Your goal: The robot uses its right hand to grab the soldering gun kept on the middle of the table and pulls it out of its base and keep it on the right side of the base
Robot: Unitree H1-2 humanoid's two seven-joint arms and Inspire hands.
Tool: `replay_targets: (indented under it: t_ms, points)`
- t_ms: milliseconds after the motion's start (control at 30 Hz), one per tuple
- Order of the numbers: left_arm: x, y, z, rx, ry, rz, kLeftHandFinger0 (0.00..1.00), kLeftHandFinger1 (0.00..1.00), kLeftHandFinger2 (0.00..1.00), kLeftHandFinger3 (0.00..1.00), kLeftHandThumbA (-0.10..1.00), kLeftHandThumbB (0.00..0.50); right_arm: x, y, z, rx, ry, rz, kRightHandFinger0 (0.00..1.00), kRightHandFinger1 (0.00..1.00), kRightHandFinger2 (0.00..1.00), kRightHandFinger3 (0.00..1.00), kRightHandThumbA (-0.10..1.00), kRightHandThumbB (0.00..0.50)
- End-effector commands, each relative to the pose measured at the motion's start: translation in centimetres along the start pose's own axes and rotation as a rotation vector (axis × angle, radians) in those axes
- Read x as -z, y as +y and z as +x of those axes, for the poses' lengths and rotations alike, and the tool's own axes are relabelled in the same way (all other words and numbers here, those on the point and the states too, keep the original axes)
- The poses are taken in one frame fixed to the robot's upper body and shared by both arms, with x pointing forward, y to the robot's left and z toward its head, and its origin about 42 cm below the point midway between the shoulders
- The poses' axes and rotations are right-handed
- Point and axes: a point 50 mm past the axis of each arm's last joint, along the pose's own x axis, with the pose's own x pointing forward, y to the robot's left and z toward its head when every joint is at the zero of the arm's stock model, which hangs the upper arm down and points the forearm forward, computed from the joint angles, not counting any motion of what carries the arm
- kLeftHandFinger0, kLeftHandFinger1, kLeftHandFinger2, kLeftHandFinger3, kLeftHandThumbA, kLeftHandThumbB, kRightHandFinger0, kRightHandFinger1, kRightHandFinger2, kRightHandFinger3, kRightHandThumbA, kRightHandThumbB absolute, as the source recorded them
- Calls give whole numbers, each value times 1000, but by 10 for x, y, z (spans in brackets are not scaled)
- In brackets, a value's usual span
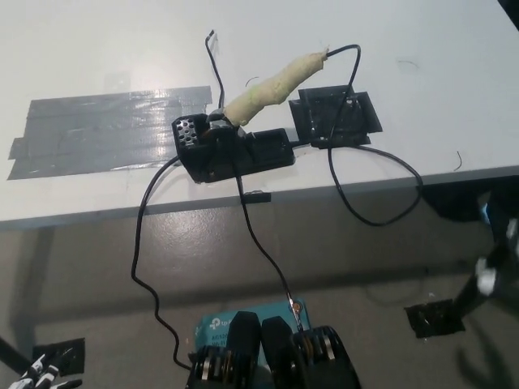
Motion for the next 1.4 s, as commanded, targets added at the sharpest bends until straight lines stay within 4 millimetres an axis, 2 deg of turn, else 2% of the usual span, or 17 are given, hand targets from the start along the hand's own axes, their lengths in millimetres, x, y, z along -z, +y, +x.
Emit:
replay_targets:
  t_ms: [0,33,67,133,200,267,300,367,400,533,700,800,967,1000,1067,1267,1367]
  points:
    - [-5,2,-5,20,-17,13,618,713,902,1000,662,348,-62,-26,18,198,-189,-59,1000,1000,1000,1000,344,260]
    - [-5,2,-4,26,-18,9,596,709,927,1000,655,349,-74,-28,25,207,-206,-48,1000,1000,1000,1000,329,258]
    - [-5,2,-3,31,-19,14,628,747,968,1000,663,358,-98,-31,37,209,-274,-83,1000,1000,1000,1000,336,271]
    - [-5,1,-6,25,-11,20,649,755,975,1000,661,345,-122,-25,47,198,-338,-88,1000,1000,1000,1000,315,277]
    - [-4,1,-6,25,-10,21,631,742,970,1000,658,338,-138,-16,56,170,-379,-128,1000,1000,1000,1000,360,291]
    - [-2,1,-7,26,-5,27,607,730,963,1000,661,341,-149,-10,60,137,-409,-157,1000,1000,1000,1000,361,272]
    - [-2,1,-7,28,-4,29,594,730,954,1000,663,351,-166,4,68,70,-455,-222,1000,1000,1000,1000,412,282]
    - [-2,1,-8,26,-4,32,591,729,949,1000,664,351,-171,11,71,49,-465,-244,1000,1000,1000,1000,418,282]
    - [-2,1,-8,25,-1,35,621,742,940,1000,663,359,-182,24,80,-17,-500,-295,1000,1000,1000,1000,402,279]
    - [0,0,-8,25,7,32,603,737,929,1000,664,362,-191,48,114,-109,-528,-431,1000,1000,1000,1000,444,303]
    - [0,-1,-9,26,11,30,609,736,915,1000,656,356,-201,61,143,-160,-510,-507,1000,1000,1000,1000,364,303]
    - [-1,1,-9,21,16,45,570,731,913,1000,662,365,-217,71,171,-175,-559,-697,1000,1000,1000,1000,423,301]
    - [-4,2,-8,22,14,40,569,719,895,1000,647,362,-230,81,182,-194,-629,-838,1000,1000,1000,1000,414,290]
    - [-4,2,-7,23,13,40,567,719,894,1000,643,370,-234,86,184,-207,-645,-881,1000,1000,1000,1000,446,284]
    - [-3,2,-6,25,11,46,546,705,871,988,648,374,-238,96,188,-242,-654,-961,1000,1000,1000,1000,456,304]
    - [-3,1,-7,24,24,72,598,731,884,1000,657,346,-228,115,189,-325,-675,-1079,1000,1000,1000,1000,437,346]
    - [-4,1,-5,32,19,69,599,726,871,1000,651,366,-219,128,188,-395,-659,-1117,1000,1000,1000,1000,425,349]
